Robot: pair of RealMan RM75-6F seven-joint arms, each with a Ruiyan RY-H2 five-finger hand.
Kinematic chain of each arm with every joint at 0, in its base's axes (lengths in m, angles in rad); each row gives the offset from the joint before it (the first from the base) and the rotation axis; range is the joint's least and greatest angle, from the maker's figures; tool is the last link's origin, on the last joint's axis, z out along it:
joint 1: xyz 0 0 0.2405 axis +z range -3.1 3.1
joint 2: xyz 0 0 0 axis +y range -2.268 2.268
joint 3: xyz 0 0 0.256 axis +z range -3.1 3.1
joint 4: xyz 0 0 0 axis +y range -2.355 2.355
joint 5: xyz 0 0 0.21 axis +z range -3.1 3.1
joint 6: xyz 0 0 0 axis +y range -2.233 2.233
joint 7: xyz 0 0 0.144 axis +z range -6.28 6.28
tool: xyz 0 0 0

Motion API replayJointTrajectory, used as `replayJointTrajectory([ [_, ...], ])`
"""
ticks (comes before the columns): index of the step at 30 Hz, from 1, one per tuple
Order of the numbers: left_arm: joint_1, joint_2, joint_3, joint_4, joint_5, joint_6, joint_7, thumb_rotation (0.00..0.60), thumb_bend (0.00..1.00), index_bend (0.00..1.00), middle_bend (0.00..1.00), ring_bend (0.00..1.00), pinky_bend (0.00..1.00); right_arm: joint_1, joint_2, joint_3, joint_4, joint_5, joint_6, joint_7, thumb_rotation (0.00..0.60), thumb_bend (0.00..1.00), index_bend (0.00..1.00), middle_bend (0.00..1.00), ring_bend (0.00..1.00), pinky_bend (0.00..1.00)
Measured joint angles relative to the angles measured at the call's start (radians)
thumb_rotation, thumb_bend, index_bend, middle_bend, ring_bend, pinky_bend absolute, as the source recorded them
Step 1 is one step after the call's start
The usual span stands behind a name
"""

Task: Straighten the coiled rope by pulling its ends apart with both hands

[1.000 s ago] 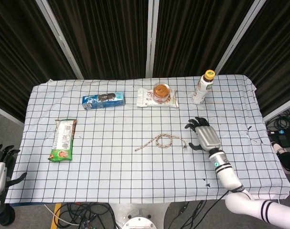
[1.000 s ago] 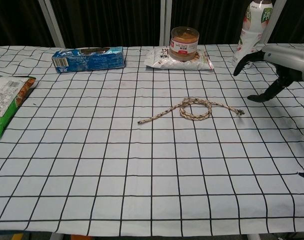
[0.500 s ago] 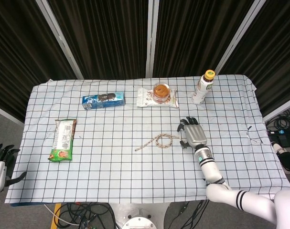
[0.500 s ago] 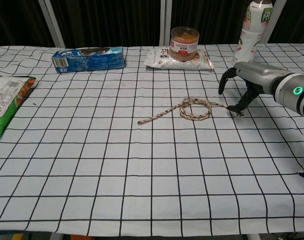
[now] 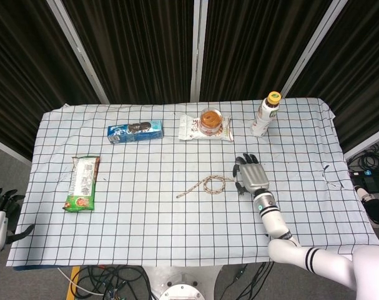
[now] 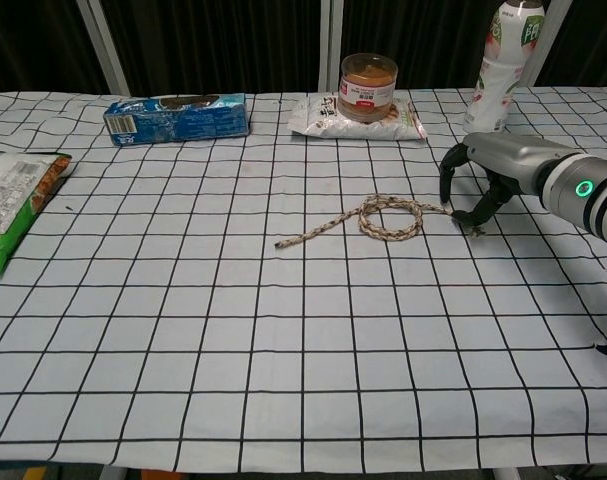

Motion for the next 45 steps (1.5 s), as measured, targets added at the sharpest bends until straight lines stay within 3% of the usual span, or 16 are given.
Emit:
replayJointTrajectory([
  [23,-0.002,-0.006,-0.005,0.011,-0.004,-0.004,-0.007,0.6,0.11,0.24,0.13,0.0,0.0,0.002,-0.026,-0.014,0.035,-0.002,0.006,0.011,0.6,0.35,0.57,0.16,0.0,0.0],
  [34,-0.017,-0.001,-0.01,0.015,0.019,-0.003,-0.012,0.6,0.11,0.24,0.13,0.0,0.0,0.003,-0.022,-0.015,0.03,-0.008,0.011,0.006,0.6,0.47,0.63,0.17,0.0,0.0],
  [40,-0.088,0.031,-0.015,0.0,0.102,-0.042,-0.068,0.6,0.11,0.28,0.13,0.0,0.0,0.008,0.014,-0.009,-0.02,-0.006,0.015,-0.012,0.6,0.52,0.63,0.17,0.0,0.0],
  [45,-0.205,0.051,-0.036,-0.034,0.165,-0.132,-0.118,0.6,0.13,0.37,0.14,0.01,0.0,0.013,0.04,0.006,-0.074,0.016,0.024,-0.022,0.6,0.54,0.63,0.17,0.0,0.0],
])
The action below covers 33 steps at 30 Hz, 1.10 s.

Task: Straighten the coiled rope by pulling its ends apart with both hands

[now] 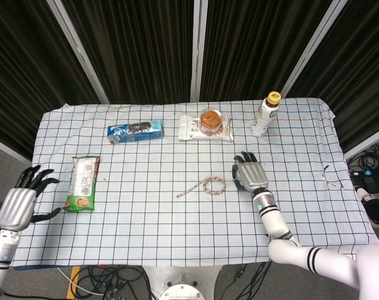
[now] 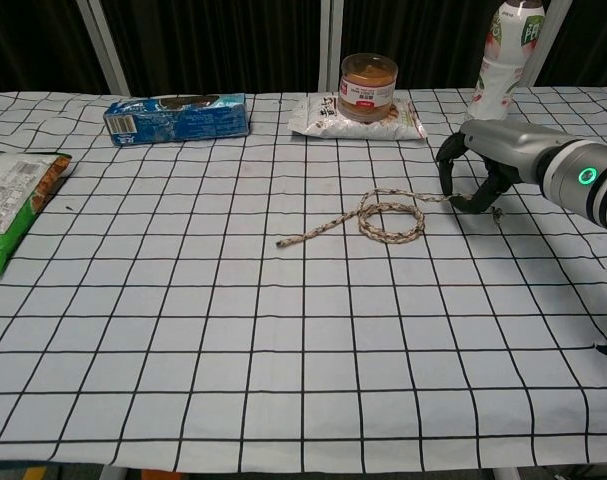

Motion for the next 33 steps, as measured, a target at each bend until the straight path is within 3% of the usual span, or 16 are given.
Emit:
replayJointTrajectory([
  [3,-0.083,-0.003,-0.019,-0.028,0.018,-0.081,-0.021,0.6,0.15,0.41,0.18,0.06,0.0,0.001,0.009,0.004,-0.025,0.014,0.003,-0.001,0.6,0.54,0.63,0.17,0.0,0.0],
  [10,-0.275,-0.077,-0.074,-0.079,-0.017,-0.313,0.022,0.6,0.15,0.43,0.18,0.06,0.0,0.003,0.027,0.006,-0.076,0.034,0.018,-0.009,0.6,0.54,0.64,0.17,0.0,0.0],
  [20,-0.51,-0.287,-0.168,-0.051,-0.334,-0.548,0.335,0.6,0.13,0.45,0.18,0.06,0.0,0.003,0.063,-0.006,-0.142,0.069,0.042,-0.034,0.6,0.54,0.64,0.17,0.0,0.0],
  [26,-0.608,-0.441,-0.185,0.016,-0.521,-0.561,0.506,0.6,0.13,0.47,0.18,0.06,0.0,0.009,0.079,-0.011,-0.157,0.09,0.049,-0.05,0.6,0.54,0.64,0.17,0.0,0.0],
  [33,-0.664,-0.555,-0.168,0.053,-0.63,-0.504,0.628,0.6,0.13,0.47,0.18,0.06,0.0,0.016,0.084,-0.018,-0.152,0.1,0.042,-0.05,0.6,0.55,0.64,0.17,0.0,0.0],
])
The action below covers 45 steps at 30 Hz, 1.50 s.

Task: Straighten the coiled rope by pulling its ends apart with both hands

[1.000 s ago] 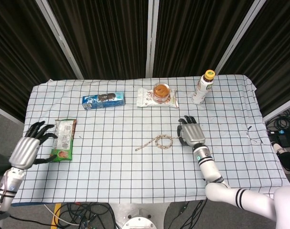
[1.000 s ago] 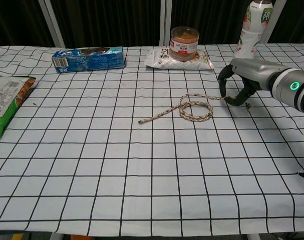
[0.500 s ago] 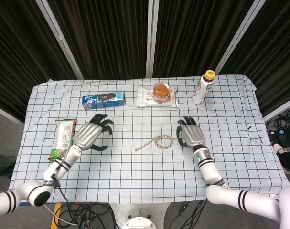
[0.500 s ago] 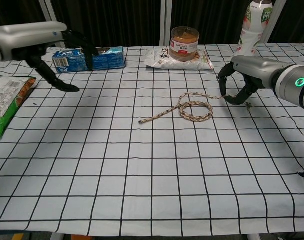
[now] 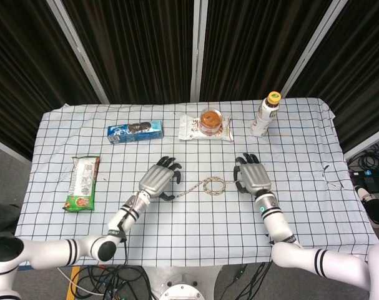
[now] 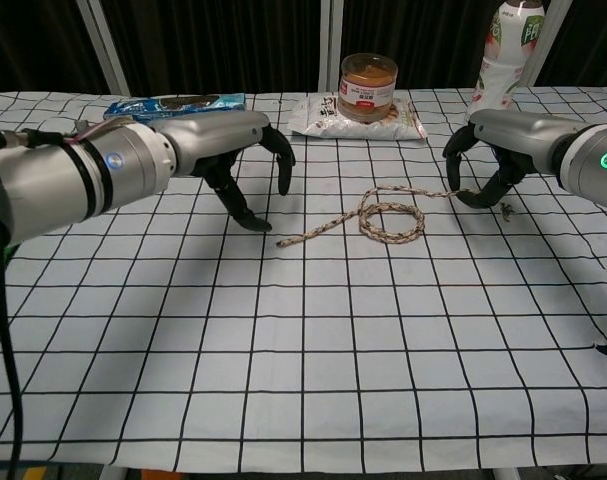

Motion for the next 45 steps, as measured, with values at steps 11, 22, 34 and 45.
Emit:
replayJointTrajectory([
  [11,-0.065,-0.097,-0.001,0.06,-0.129,0.039,0.113,0.6,0.14,0.47,0.18,0.06,0.0,0.011,0.001,-0.01,0.018,0.003,-0.016,0.012,0.6,0.55,0.64,0.17,0.0,0.0],
  [22,-0.113,-0.147,-0.005,0.097,-0.21,0.065,0.176,0.6,0.19,0.5,0.18,0.06,0.0,0.011,0.01,-0.018,0.016,-0.001,-0.016,0.025,0.6,0.56,0.64,0.17,0.0,0.0],
  [34,-0.128,-0.177,0.014,0.139,-0.228,0.069,0.196,0.6,0.26,0.5,0.18,0.06,0.0,0.012,0.012,-0.023,0.02,-0.004,-0.018,0.038,0.6,0.56,0.64,0.17,0.0,0.0],
  [45,-0.139,-0.194,0.02,0.162,-0.239,0.061,0.208,0.598,0.32,0.5,0.17,0.06,0.0,0.009,0.015,-0.025,0.023,-0.005,-0.017,0.05,0.6,0.57,0.64,0.17,0.0,0.0],
])
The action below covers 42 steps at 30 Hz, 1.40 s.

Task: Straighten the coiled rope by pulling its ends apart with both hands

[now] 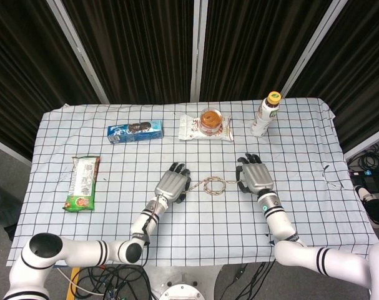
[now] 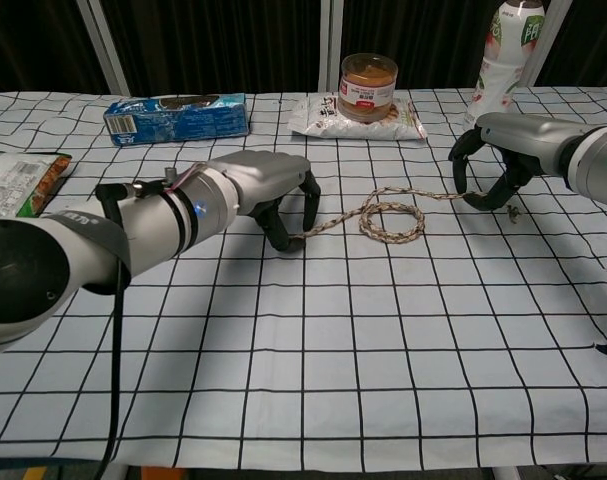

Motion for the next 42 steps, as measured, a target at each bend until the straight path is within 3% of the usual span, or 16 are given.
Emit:
replayJointTrajectory([
  [13,-0.004,-0.006,0.007,0.012,0.008,-0.004,-0.003,0.594,0.4,0.53,0.17,0.06,0.0,0.001,-0.005,-0.001,0.014,-0.001,-0.008,0.011,0.6,0.57,0.64,0.17,0.0,0.0],
  [32,0.013,-0.021,0.022,0.047,0.07,0.001,-0.044,0.6,0.4,0.58,0.19,0.06,0.0,-0.007,0.003,-0.001,0.009,-0.007,0.0,0.028,0.6,0.59,0.65,0.17,0.0,0.0],
  [42,0.088,0.068,0.043,-0.018,0.166,0.059,-0.126,0.6,0.4,0.59,0.19,0.06,0.0,-0.044,0.084,-0.005,-0.049,-0.034,0.036,0.048,0.6,0.59,0.65,0.17,0.0,0.0],
])
